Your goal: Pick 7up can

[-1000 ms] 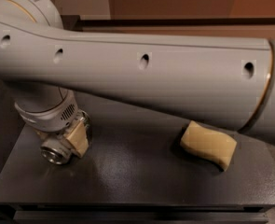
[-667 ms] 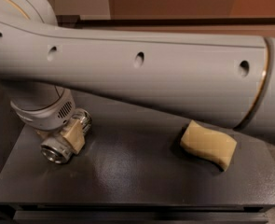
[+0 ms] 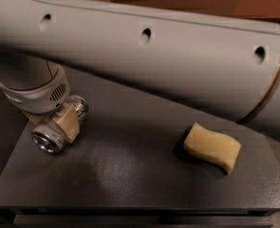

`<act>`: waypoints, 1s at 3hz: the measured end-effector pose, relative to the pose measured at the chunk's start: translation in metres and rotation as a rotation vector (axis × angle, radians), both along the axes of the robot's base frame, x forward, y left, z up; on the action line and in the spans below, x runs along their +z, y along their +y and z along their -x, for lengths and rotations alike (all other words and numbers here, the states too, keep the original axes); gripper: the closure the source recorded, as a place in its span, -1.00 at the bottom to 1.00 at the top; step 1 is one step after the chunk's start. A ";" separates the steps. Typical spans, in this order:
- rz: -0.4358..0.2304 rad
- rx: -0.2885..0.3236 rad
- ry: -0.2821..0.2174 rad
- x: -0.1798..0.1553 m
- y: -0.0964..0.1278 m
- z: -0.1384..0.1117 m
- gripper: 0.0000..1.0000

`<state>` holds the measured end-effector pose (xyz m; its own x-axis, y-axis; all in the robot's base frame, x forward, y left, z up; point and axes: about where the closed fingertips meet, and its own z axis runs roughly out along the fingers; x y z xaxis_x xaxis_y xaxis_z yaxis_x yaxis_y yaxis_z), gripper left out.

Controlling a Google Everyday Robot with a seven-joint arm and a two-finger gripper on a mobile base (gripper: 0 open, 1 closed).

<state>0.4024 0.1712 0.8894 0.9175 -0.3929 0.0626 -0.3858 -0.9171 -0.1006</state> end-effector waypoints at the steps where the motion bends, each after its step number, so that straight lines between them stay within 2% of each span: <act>1: -0.055 -0.015 -0.014 0.038 0.003 -0.010 1.00; 3: -0.159 -0.056 -0.066 0.105 0.002 -0.040 1.00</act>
Offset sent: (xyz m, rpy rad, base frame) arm 0.0398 -0.0072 0.1129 0.1229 -0.0411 -0.0616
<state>0.4426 0.1731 0.9942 0.8898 -0.4531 0.0547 -0.4239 -0.8648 -0.2690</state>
